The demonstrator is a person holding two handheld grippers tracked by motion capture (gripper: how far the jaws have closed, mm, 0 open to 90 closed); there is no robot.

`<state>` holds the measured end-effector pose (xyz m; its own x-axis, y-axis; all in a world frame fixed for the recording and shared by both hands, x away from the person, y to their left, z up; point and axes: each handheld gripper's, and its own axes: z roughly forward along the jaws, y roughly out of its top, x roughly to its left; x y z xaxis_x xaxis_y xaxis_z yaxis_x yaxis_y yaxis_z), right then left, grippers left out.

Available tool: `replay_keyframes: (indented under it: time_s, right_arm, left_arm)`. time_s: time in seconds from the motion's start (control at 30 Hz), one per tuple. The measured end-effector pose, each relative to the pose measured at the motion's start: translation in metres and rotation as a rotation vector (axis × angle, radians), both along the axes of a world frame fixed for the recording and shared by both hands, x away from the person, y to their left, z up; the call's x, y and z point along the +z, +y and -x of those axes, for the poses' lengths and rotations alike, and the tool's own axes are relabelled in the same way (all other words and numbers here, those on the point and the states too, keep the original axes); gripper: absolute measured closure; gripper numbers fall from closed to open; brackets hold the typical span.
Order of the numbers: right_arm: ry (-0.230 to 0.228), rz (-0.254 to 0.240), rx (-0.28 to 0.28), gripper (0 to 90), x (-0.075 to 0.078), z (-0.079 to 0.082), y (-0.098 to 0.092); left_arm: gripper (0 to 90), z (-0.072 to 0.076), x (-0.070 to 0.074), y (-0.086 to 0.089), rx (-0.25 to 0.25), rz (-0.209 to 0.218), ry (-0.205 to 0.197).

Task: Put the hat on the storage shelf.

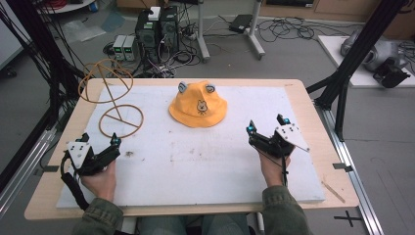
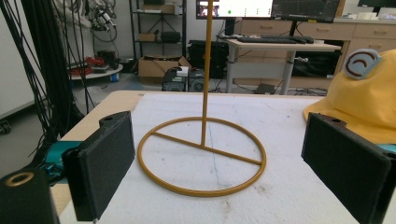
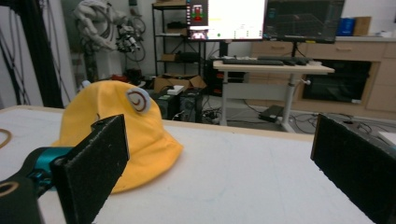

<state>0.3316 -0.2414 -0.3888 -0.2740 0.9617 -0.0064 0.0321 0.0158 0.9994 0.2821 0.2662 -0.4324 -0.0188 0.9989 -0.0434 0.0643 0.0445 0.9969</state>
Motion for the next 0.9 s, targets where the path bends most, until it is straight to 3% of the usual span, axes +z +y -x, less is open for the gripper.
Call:
replay_keyframes:
  time_s: [0.03,0.1,0.13,0.17,0.2,0.27,0.3,0.33,0.47,0.5,0.6,0.63,0.67,0.7,0.77,0.8,0.83,0.87,0.9]
  right_arm:
    - [0.000,0.000,0.000,3.9,0.000,0.000,0.000]
    - [0.014,0.008,0.046,3.9,0.016,-0.013,0.012]
    - [0.014,0.008,0.046,3.9,0.016,-0.013,0.012]
    - [0.020,0.017,0.073,3.9,0.031,-0.020,0.023]
    - [0.020,0.017,0.073,3.9,0.031,-0.020,0.023]
    - [-0.002,0.039,0.099,3.9,0.055,-0.032,0.038]
    - [-0.002,0.039,0.099,3.9,0.055,-0.032,0.038]
    - [-0.026,0.057,0.108,4.0,0.069,-0.040,0.048]
    - [-0.035,0.040,0.124,4.0,0.084,-0.053,0.065]
    - [-0.033,0.032,0.135,3.9,0.088,-0.064,0.078]
    - [-0.027,0.039,0.143,3.9,0.089,-0.075,0.094]
    - [-0.015,0.052,0.157,4.0,0.086,-0.088,0.111]
    - [-0.015,0.052,0.157,4.0,0.086,-0.088,0.111]
    - [-0.008,0.082,0.160,4.0,0.078,-0.102,0.126]
    - [0.002,0.093,0.158,4.0,0.072,-0.108,0.133]
    - [0.040,0.115,0.154,4.0,0.057,-0.120,0.142]
    - [0.040,0.115,0.154,4.0,0.057,-0.120,0.142]
    - [0.070,0.116,0.152,3.9,0.049,-0.126,0.146]
    - [0.123,0.110,0.177,4.0,0.035,-0.135,0.152]
  left_arm:
    - [9.9,0.000,0.000,0.000,-0.002,-0.001,0.003]
    - [10.0,-0.001,0.000,0.000,-0.010,0.002,0.009]
    - [10.0,-0.001,-0.001,-0.001,-0.012,0.004,0.008]
    - [9.9,-0.001,-0.001,-0.001,-0.020,0.006,0.010]
    - [9.9,-0.001,-0.001,-0.002,-0.023,0.010,0.011]
    - [9.9,-0.001,0.000,-0.003,-0.023,0.011,0.008]
    - [9.9,-0.001,0.000,-0.003,-0.025,0.010,0.007]
    - [9.9,-0.001,0.000,-0.003,-0.027,0.013,0.005]
    - [9.9,-0.001,0.000,-0.002,-0.027,0.016,0.008]
    - [9.9,-0.001,0.000,-0.002,-0.026,0.019,0.007]
    - [9.9,-0.002,0.000,-0.002,-0.032,0.021,0.004]
    - [9.9,-0.002,0.000,-0.001,-0.041,0.025,0.002]
    - [9.9,-0.003,0.000,-0.001,-0.043,0.028,0.005]
    - [9.9,-0.003,-0.001,-0.001,-0.042,0.030,0.008]
    - [9.9,-0.004,-0.001,0.000,-0.045,0.034,0.014]
    - [9.9,-0.004,-0.001,0.000,-0.045,0.033,0.013]
    - [9.9,-0.004,-0.001,-0.001,-0.049,0.030,0.010]
    - [9.9,-0.004,-0.001,-0.001,-0.050,0.028,0.010]
    - [9.9,-0.004,-0.001,-0.001,-0.053,0.025,0.012]
